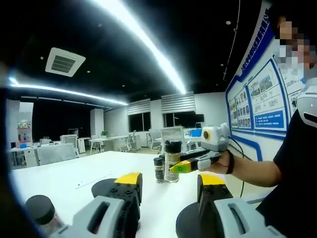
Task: Pick up the mixed condiments and ingredients on the table and sort them into separate groups
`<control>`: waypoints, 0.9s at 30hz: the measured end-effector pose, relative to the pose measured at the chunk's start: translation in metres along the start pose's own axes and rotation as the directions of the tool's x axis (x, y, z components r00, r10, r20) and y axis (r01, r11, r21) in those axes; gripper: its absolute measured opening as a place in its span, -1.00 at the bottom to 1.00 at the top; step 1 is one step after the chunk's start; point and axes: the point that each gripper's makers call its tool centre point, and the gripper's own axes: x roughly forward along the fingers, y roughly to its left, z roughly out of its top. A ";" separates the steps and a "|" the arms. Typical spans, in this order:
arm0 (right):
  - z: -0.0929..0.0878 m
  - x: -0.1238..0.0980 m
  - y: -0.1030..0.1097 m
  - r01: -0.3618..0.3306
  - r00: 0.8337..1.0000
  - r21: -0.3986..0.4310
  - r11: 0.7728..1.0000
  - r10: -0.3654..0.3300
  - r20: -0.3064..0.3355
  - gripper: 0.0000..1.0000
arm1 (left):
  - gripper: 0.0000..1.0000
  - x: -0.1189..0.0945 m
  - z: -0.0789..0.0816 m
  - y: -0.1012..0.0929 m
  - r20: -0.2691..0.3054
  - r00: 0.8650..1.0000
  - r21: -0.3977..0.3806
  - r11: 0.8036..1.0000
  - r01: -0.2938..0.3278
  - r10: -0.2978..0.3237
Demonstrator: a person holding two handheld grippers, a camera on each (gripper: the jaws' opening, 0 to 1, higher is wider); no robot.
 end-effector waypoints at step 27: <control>-0.033 0.011 -0.050 0.105 0.992 0.017 0.994 -0.103 -0.068 -0.44 | -0.15 -0.021 -0.023 0.014 -0.047 0.995 -0.004 0.996 -0.089 0.089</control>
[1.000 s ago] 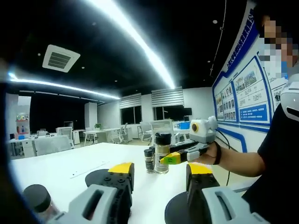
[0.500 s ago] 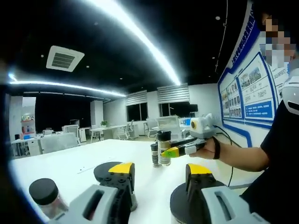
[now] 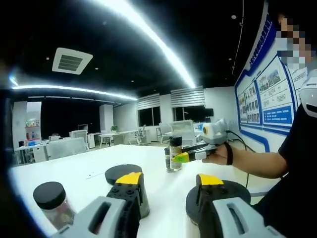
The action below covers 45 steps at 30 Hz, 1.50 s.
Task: Pick up the mixed condiments and ingredients on the table and sort them into separate groups
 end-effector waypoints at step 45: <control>-0.041 0.026 -0.048 0.188 0.978 0.039 0.981 -0.183 -0.101 -0.44 | -0.16 -0.005 -0.001 -0.009 0.002 0.999 -0.036 0.999 0.039 -0.039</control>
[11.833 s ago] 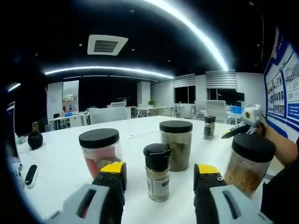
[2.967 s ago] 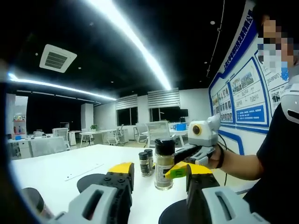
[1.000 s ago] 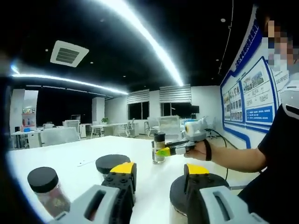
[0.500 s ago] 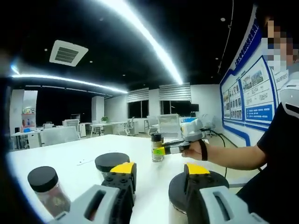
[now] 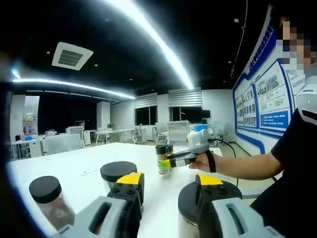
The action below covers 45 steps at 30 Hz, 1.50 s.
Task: Pick up the mixed condiments and ingredients on the table and sort them into separate groups
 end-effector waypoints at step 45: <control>-0.025 0.014 -0.017 0.065 0.997 0.032 0.997 -0.064 -0.040 -0.44 | -0.17 -0.001 -0.008 0.006 -0.025 0.999 0.009 1.000 -0.027 0.028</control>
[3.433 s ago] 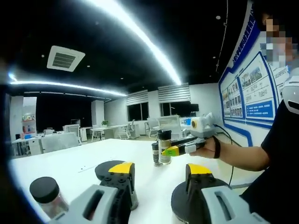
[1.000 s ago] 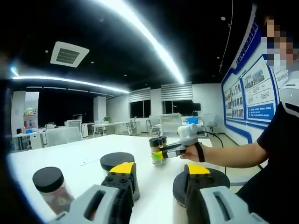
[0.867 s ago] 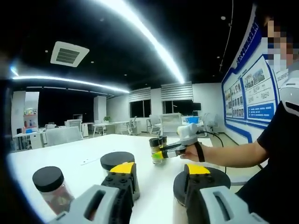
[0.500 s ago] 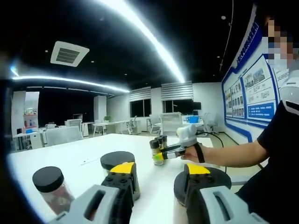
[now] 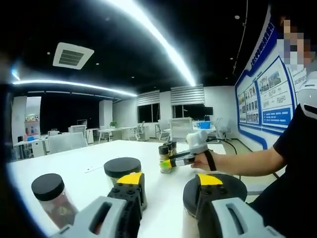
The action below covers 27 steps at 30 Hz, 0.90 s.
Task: Pick up the mixed condiments and ingredients on the table and sort them into separate groups
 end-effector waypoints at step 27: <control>-0.024 -0.009 0.005 -0.064 0.993 0.038 0.997 0.067 -0.101 -0.34 | -0.13 -0.003 -0.001 0.006 0.002 1.000 -0.021 1.000 -0.022 0.022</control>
